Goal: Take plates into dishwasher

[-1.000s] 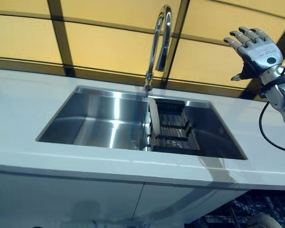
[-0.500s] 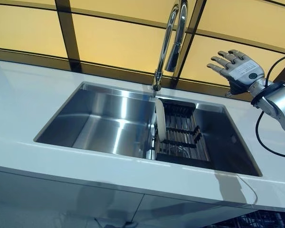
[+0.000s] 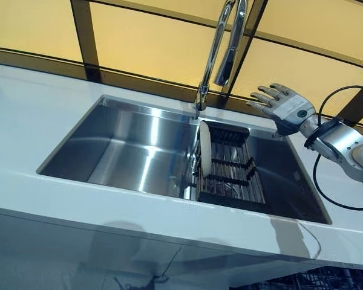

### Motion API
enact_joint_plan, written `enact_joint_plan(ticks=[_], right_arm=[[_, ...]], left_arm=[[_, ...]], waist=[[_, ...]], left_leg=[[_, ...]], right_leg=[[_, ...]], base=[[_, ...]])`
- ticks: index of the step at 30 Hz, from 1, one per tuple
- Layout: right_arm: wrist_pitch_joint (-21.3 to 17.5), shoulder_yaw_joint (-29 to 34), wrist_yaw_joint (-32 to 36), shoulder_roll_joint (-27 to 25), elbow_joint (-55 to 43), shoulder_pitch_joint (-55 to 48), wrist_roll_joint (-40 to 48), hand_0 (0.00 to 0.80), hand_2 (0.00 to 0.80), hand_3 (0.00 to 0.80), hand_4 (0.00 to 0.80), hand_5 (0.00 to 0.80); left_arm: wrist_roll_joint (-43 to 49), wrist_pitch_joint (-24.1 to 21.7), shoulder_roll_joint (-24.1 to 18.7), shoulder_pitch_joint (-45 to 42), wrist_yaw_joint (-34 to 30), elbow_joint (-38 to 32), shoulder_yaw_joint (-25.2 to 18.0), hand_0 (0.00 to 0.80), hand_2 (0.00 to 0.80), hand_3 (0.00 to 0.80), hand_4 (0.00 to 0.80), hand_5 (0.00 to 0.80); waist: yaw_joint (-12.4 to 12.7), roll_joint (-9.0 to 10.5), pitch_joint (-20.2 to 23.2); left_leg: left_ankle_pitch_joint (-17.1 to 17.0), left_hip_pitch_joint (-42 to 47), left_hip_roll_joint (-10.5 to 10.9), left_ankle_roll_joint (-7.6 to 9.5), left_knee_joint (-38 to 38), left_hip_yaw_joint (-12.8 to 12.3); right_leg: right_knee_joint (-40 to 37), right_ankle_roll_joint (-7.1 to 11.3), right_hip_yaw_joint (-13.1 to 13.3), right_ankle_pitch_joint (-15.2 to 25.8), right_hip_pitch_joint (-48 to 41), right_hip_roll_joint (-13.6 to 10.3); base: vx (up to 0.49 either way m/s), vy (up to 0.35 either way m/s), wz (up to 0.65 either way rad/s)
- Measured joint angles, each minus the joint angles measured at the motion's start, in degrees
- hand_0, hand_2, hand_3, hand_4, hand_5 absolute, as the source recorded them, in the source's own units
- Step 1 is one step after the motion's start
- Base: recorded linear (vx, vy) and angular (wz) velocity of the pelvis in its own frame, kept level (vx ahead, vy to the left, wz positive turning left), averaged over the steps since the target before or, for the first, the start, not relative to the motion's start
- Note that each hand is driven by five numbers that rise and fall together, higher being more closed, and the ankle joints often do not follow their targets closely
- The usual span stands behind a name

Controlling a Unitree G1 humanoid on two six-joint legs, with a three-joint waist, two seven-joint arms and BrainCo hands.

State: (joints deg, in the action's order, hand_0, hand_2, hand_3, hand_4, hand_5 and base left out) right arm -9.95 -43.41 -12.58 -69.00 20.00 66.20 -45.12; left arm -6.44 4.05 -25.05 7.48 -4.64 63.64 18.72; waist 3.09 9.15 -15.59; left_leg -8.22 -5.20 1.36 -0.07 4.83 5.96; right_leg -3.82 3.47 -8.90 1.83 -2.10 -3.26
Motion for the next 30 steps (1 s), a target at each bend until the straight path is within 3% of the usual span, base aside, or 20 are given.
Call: enact_joint_plan(ticks=[6,12,30], right_arm=[[0.0,0.0,0.3,0.9,-0.6,0.0,0.0,0.0,0.0,0.0,0.0,0.0],[0.0,0.2,1.3,1.5,-3.1,0.0,0.0,0.0,0.0,0.0,0.0,0.0],[0.0,0.3,3.5,4.6,-4.1,0.0,0.3,0.0,0.0,0.0,0.0,0.0]], left_arm=[[0.0,0.0,-0.1,-0.1,0.0,0.0,-0.3,0.0,0.0,0.0,0.0,0.0],[0.0,0.0,-0.6,-0.4,-0.1,0.0,-0.3,0.0,0.0,0.0,0.0,0.0],[0.0,0.0,-0.9,0.2,-0.3,-0.1,-0.4,0.0,0.0,0.0,0.0,0.0]], waist=[[1.0,0.26,-0.1],[1.1,1.76,-0.9],[2.9,2.74,-2.2]], left_leg=[[0.3,0.0,-0.1,0.08,0.0,0.4],[0.1,-0.4,-0.1,0.12,0.0,0.4],[0.1,-1.3,0.0,-0.03,0.0,1.2]], right_leg=[[0.0,0.0,-0.2,0.0,-0.1,0.1],[-0.4,0.02,-0.5,0.0,0.0,0.0],[-0.5,0.02,-1.2,0.0,0.3,0.1]], base=[[0.003,-0.002,0.01],[0.012,-0.009,0.02],[0.004,-0.001,0.02]])
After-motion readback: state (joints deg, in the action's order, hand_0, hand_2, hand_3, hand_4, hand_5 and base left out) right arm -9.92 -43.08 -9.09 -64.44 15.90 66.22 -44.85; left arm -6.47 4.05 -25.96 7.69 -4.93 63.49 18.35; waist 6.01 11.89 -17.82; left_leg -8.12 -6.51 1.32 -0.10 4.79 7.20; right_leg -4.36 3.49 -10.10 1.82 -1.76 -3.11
